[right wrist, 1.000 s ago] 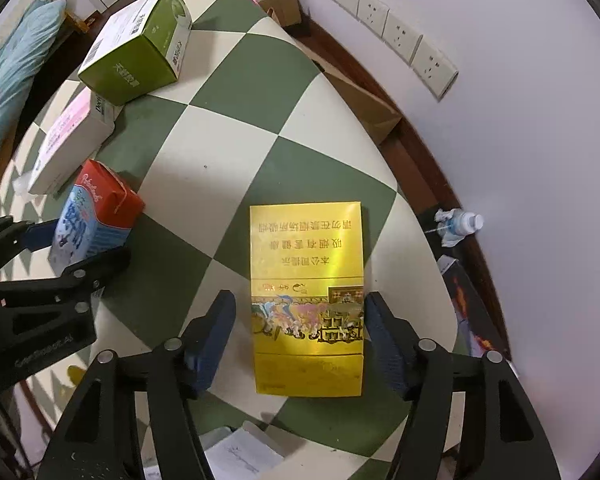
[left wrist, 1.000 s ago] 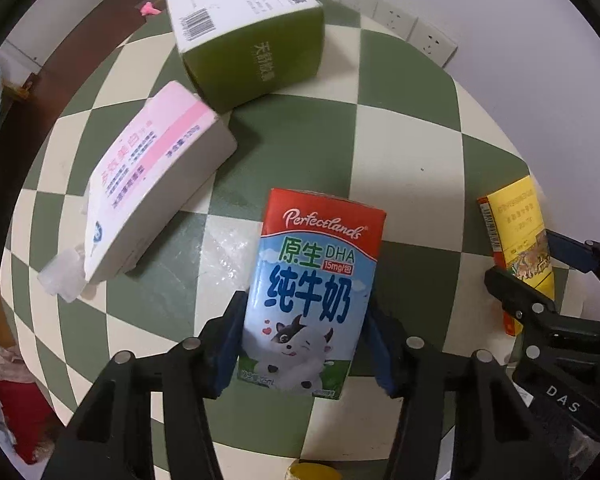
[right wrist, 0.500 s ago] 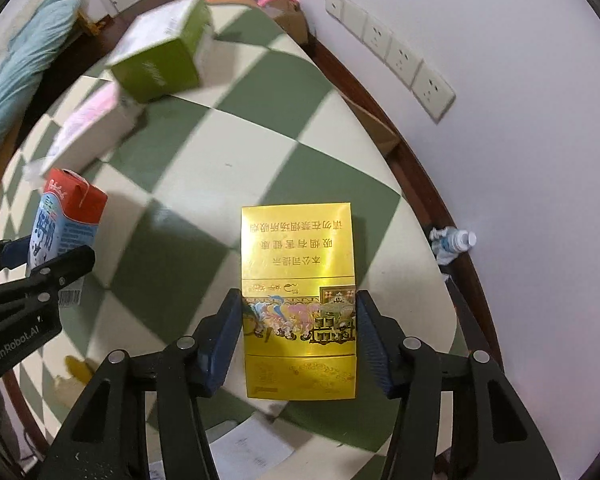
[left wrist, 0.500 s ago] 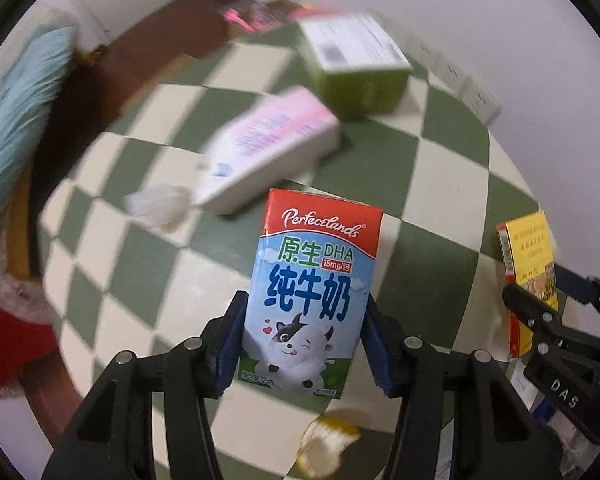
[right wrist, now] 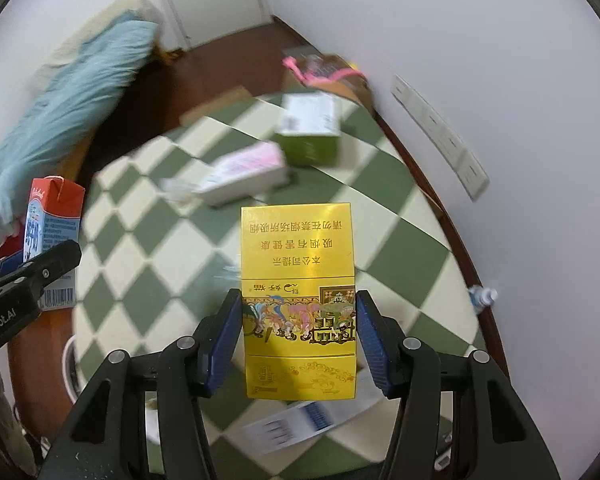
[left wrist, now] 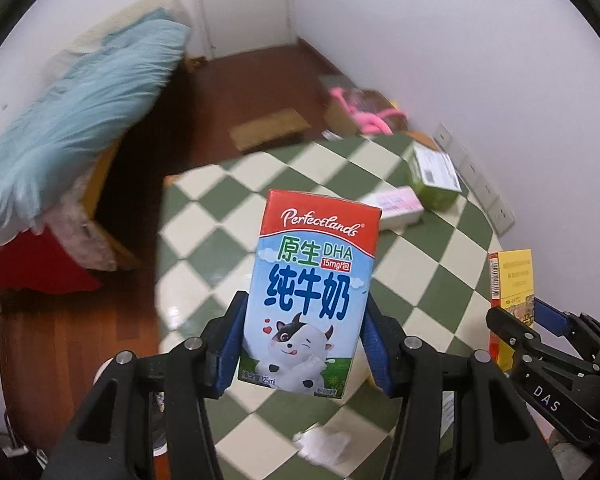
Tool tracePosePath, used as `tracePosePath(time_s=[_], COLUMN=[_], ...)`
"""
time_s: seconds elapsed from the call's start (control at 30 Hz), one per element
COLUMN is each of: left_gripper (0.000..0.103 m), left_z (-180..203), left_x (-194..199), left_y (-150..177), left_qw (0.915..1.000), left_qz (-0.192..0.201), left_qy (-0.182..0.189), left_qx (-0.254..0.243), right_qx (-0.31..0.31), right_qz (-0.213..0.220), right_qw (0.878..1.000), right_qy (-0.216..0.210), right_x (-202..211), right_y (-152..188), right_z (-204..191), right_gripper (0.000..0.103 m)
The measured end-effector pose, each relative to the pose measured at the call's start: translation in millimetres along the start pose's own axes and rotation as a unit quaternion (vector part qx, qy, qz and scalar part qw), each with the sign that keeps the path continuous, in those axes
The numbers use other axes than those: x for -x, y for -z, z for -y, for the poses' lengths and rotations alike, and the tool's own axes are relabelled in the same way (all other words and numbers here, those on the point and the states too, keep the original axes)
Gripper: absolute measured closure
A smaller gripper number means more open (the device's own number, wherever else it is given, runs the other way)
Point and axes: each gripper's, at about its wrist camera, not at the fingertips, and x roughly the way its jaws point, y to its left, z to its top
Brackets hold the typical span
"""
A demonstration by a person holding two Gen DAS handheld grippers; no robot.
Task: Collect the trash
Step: 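Carry the milk carton and yellow box over the bin and release both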
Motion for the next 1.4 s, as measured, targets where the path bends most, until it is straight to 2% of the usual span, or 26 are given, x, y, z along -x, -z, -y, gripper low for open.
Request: tracePosePath(time_s=[0.2,0.4,0.57,0.63,0.73,0.83,0.87,0.9,1.03,1.07,1.13,1.2,1.23,1.27,1.4], left_gripper=[0.053,0.053,0.053,0.053,0.053,0.053,0.053,0.053,0.053,0.052,0.051,0.037,0.017,0.009,0.009], left_z=[-62.3,-133.1,-202.8,-236.1,-288.9,-334.7,-349.8,-367.9,-402.0,-411.0,-420.3,-425.9,-429.8,-431.7,-441.4], left_x=[45.8,78.0,83.4,74.2,46.8,10.9,-1.9,-20.9,-70.2,-83.6,-98.7,-107.3,-109.8,-112.3,-112.1], left_y=[21.0,48.5,82.1,100.0,133.6,166.7,178.2,192.1,223.1,231.5,241.4,252.2,258.3,264.8,288.2], left_qw=[0.9982,0.9930,0.9860,0.9817,0.9706,0.9554,0.9499,0.9410,0.9180,0.9097,0.9007,0.8926,0.8884,0.8841,0.8760], left_qz=[0.033,0.056,0.045,0.025,-0.015,-0.061,-0.078,-0.097,-0.148,-0.161,-0.176,-0.183,-0.186,-0.189,-0.199], left_qy=[-0.016,-0.047,-0.061,-0.050,-0.044,-0.034,-0.028,-0.018,0.014,0.021,0.028,0.031,0.033,0.034,-0.003], left_qx=[0.046,0.093,0.148,0.182,0.236,0.287,0.301,0.324,0.367,0.382,0.396,0.411,0.419,0.426,0.439], right_qx=[0.041,0.091,0.135,0.152,0.180,0.199,0.203,0.208,0.231,0.234,0.248,0.260,0.267,0.273,0.299], right_qz=[0.031,0.039,0.027,0.011,-0.024,-0.066,-0.084,-0.098,-0.158,-0.169,-0.190,-0.204,-0.211,-0.216,-0.233], right_qw=[0.997,0.990,0.982,0.979,0.972,0.965,0.962,0.960,0.947,0.945,0.938,0.933,0.930,0.927,0.916], right_qy=[-0.049,-0.097,-0.126,-0.137,-0.151,-0.158,-0.161,-0.161,-0.157,-0.155,-0.148,-0.144,-0.142,-0.139,-0.131], right_x=[41.4,61.2,56.5,45.4,19.8,-13.8,-27.9,-40.0,-90.1,-100.1,-122.8,-139.7,-147.4,-155.8,-184.0], right_y=[13.7,31.2,52.8,63.4,83.9,104.7,111.9,117.9,145.3,151.8,161.1,167.9,170.9,173.3,181.9], right_z=[-72.2,-153.5,-230.1,-261.8,-310.2,-347.5,-359.0,-368.0,-407.6,-416.5,-436.4,-452.4,-460.4,-467.8,-497.6], right_gripper=[0.045,0.045,0.045,0.045,0.045,0.045,0.045,0.045,0.045,0.045,0.045,0.045,0.045,0.045,0.045])
